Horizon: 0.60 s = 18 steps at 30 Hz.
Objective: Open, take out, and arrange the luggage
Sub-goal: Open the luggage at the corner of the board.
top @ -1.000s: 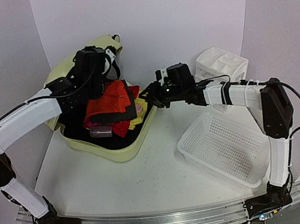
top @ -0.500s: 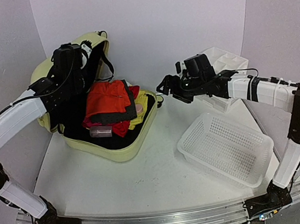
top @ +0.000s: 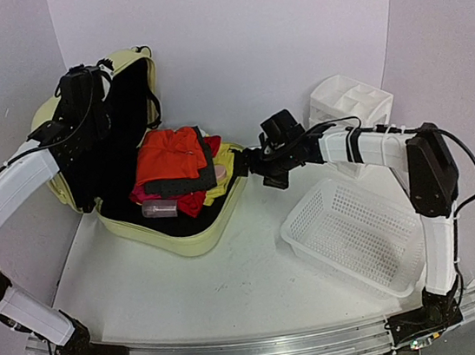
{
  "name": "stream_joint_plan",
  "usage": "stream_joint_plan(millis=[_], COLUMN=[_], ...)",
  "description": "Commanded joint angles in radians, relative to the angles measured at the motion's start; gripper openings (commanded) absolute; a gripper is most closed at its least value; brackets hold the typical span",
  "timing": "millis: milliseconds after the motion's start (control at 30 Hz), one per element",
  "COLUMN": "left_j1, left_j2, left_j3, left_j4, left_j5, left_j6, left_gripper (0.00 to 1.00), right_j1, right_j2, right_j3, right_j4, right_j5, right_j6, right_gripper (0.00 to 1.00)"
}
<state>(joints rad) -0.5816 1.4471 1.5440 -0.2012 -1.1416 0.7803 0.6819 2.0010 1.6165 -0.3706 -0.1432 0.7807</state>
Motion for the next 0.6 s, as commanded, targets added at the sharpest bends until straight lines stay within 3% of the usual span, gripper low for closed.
stream_joint_plan(millis=[0,200,367,567], left_j1=[0.067,0.152,0.154,0.154], left_j2=[-0.019,-0.043,-0.029,-0.053], left_j3=[0.009,0.034,0.162,0.155], left_j4=[-0.049,-0.152,-0.365,-0.384], left_j5=[-0.046,-0.028,-0.098,-0.085], left_j6=[-0.017,-0.086,-0.171,-0.180], left_gripper=[0.00,0.00,0.00,0.00], right_j1=[0.022,0.032,0.031,0.031], right_j2=[0.059,0.149,0.199,0.215], right_j3=[0.101,0.178,0.230,0.243], right_j4=[-0.026,-0.027,-0.035,-0.044], right_j5=[-0.030,-0.066,-0.066,-0.076], right_j6=[0.022,0.020,-0.009,-0.077], right_gripper=[0.91,0.85,0.78,0.73])
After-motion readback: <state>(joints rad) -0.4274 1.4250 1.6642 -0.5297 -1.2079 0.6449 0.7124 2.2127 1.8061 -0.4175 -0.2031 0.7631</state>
